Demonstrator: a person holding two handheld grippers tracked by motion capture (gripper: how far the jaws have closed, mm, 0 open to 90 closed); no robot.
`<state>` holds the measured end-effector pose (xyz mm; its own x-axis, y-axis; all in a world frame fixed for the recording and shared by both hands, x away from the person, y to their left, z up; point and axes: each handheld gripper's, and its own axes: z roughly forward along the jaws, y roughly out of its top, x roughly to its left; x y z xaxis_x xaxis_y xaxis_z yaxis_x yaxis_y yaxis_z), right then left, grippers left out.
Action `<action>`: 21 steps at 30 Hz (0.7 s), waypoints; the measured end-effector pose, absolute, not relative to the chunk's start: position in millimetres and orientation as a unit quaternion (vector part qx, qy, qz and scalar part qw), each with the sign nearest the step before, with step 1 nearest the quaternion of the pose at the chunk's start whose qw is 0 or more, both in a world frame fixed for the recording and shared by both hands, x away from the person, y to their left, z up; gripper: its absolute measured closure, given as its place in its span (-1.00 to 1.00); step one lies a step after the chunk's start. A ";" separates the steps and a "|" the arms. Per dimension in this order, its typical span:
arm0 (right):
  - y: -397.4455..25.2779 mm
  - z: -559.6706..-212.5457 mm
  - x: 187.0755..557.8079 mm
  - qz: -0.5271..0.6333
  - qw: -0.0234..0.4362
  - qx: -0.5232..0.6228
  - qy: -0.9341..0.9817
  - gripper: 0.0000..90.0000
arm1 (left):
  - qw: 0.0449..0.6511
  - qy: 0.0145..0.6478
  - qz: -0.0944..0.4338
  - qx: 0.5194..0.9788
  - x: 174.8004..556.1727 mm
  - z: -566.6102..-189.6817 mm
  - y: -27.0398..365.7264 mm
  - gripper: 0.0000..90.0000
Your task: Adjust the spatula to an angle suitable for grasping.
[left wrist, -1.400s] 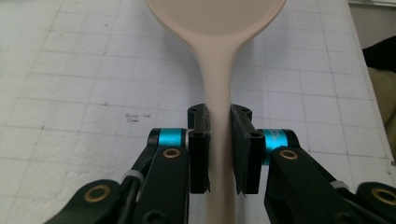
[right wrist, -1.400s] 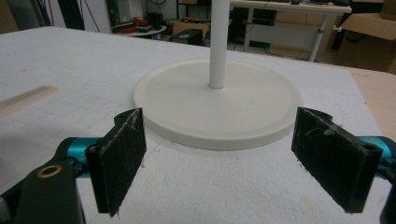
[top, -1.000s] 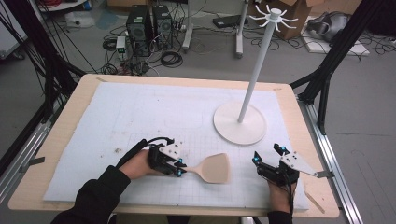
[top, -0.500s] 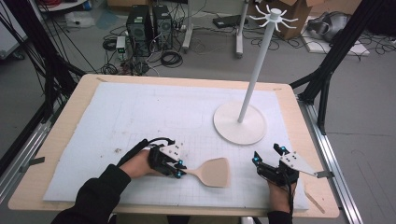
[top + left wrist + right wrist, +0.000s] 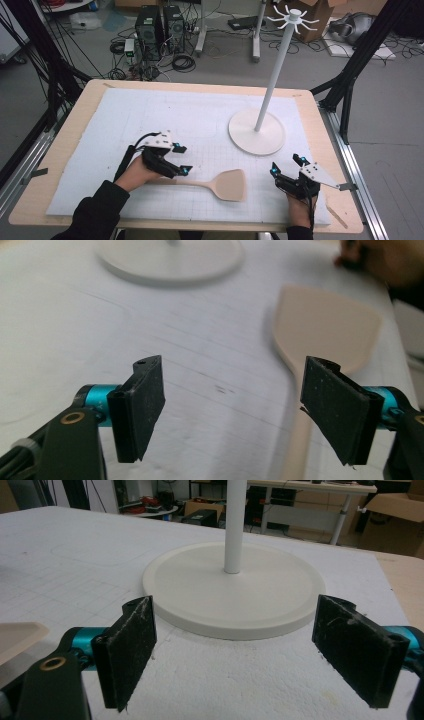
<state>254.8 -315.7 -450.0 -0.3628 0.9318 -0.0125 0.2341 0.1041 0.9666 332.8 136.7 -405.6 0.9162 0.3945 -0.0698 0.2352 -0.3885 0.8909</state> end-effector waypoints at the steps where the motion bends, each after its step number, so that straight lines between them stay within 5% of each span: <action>1: -315.6 -449.9 254.9 0.501 0.348 0.445 0.656 -0.63 | 0.529 0.200 0.092 0.820 331.6 -405.0 143.0 -0.45; 13: -315.6 -449.7 257.7 0.495 0.340 0.449 0.661 -0.63 | 0.602 0.334 0.191 0.699 317.5 -408.5 234.2 -0.57; 21: -315.5 -449.7 258.0 0.491 0.345 0.446 0.664 -0.62 | 0.600 0.371 0.207 0.678 304.0 -421.4 261.8 -0.58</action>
